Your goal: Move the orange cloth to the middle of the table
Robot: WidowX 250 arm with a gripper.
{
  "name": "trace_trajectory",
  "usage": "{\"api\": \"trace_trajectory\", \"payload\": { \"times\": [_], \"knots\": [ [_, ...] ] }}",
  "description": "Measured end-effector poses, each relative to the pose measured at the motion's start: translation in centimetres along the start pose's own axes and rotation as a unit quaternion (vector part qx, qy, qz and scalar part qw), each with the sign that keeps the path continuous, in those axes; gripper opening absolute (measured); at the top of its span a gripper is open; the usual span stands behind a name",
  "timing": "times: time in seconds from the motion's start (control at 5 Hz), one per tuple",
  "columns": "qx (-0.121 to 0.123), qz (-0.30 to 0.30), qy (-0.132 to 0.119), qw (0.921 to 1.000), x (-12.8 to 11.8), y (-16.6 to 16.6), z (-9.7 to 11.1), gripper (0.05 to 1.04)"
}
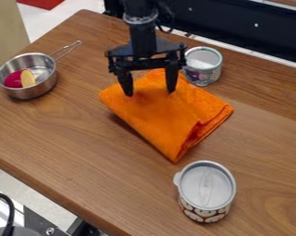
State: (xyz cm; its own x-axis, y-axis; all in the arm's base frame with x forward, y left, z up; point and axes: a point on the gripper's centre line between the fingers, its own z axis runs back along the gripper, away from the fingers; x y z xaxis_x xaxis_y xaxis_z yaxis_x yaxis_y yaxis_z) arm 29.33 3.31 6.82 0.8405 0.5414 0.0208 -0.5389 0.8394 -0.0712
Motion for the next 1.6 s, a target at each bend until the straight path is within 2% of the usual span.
{"api": "trace_trajectory", "payload": {
  "times": [0.4,0.6,0.8,1.0,1.2,1.4,1.6],
  "knots": [
    [-0.003,0.001,0.017,0.9998,0.0,0.6,0.4,0.998],
    [-0.007,0.004,0.014,0.9999,0.3,0.7,0.8,0.998],
    [-0.023,-0.005,-0.026,0.9994,1.0,0.4,2.1,0.998],
    [-0.033,-0.013,-0.053,0.998,1.6,0.3,2.4,0.998],
    [-0.02,-0.019,-0.077,0.9967,2.2,1.0,2.9,0.998],
    [-0.001,-0.018,-0.073,0.9972,2.7,2.5,3.4,0.998],
    [0.003,0.003,-0.068,0.9977,3.6,4.7,4.2,0.998]
  ]
}}
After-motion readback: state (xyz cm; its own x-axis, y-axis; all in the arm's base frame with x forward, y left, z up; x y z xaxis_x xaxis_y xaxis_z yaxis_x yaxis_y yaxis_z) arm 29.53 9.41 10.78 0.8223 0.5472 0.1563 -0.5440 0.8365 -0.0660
